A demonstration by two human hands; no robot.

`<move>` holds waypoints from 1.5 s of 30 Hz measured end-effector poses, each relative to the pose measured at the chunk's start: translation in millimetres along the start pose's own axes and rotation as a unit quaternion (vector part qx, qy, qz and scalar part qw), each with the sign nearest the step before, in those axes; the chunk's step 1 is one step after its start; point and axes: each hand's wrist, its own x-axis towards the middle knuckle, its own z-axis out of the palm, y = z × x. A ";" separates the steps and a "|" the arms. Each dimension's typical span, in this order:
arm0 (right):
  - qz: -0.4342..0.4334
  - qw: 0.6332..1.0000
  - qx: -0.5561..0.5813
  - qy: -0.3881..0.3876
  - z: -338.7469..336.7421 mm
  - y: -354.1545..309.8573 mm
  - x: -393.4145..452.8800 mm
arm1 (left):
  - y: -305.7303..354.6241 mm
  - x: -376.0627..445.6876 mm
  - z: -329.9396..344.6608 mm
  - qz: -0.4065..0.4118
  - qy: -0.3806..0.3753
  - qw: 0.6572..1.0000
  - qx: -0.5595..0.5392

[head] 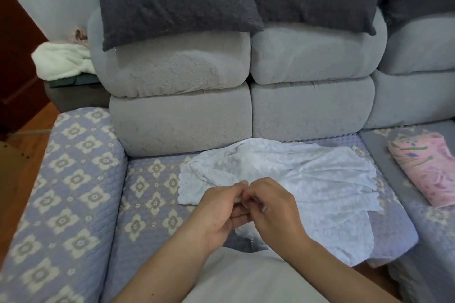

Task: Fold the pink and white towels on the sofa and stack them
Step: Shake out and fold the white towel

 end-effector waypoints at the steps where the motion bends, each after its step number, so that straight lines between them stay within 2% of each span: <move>1: -0.006 1.000 0.006 0.002 -1.1 0.3 -0.3 | 1.6 1.4 0.2 -0.003 0.002 1.000 0.005; 3: -0.020 1.000 0.014 0.010 -3.8 -0.4 -0.5 | 7.7 2.4 3.0 0.014 0.015 0.999 0.038; 5: -0.016 0.999 0.006 0.037 -6.5 -1.0 1.1 | 16.4 4.2 7.7 0.084 0.048 0.988 0.120; 7: 0.033 0.997 -0.007 0.075 -11.7 0.5 4.7 | 28.4 4.9 13.1 0.171 0.060 0.963 0.200; 9: 0.081 0.992 -0.013 0.100 -19.1 0.6 9.3 | 42.7 3.5 20.2 0.229 0.022 0.937 0.261; 13: 0.075 0.987 -0.047 0.136 -40.8 -3.8 22.8 | 70.6 -9.2 34.2 0.249 -0.050 0.901 0.351; 17: 0.086 0.989 0.014 0.124 -66.8 -7.6 34.1 | 96.2 -18.2 41.3 0.242 -0.100 0.855 0.447; 25: 0.170 0.965 0.170 0.101 -112.7 -21.3 48.1 | 114.2 -21.8 66.3 0.346 -0.129 0.799 0.475; 29: 0.164 0.966 0.173 0.105 -125.6 -21.9 57.5 | 128.2 -20.9 74.0 0.442 -0.089 0.717 0.532; 30: 0.154 0.968 0.165 0.106 -127.5 -23.0 59.8 | 132.1 -22.8 76.4 0.452 -0.087 0.706 0.538; 32: 0.128 0.976 0.132 0.117 -130.3 -22.7 62.8 | 137.9 -22.2 80.3 0.452 -0.115 0.712 0.525; 34: 0.099 0.986 0.063 0.118 -132.5 -20.7 64.6 | 140.4 -20.4 85.1 0.439 -0.137 0.743 0.486; 36: 0.029 0.993 -0.034 0.112 -136.0 -19.8 66.4 | 142.5 -21.4 91.3 0.437 -0.144 0.755 0.467; 39: -0.072 0.977 -0.166 0.114 -143.5 -17.1 74.4 | 151.0 -29.8 103.4 0.458 -0.163 0.732 0.478; 42: -0.061 0.962 -0.232 0.128 -152.8 -11.6 87.7 | 171.2 -39.7 113.4 0.468 -0.150 0.721 0.489; 45: -0.039 0.957 -0.247 0.147 -166.1 -8.6 95.6 | 193.8 -53.4 120.0 0.491 -0.127 0.709 0.490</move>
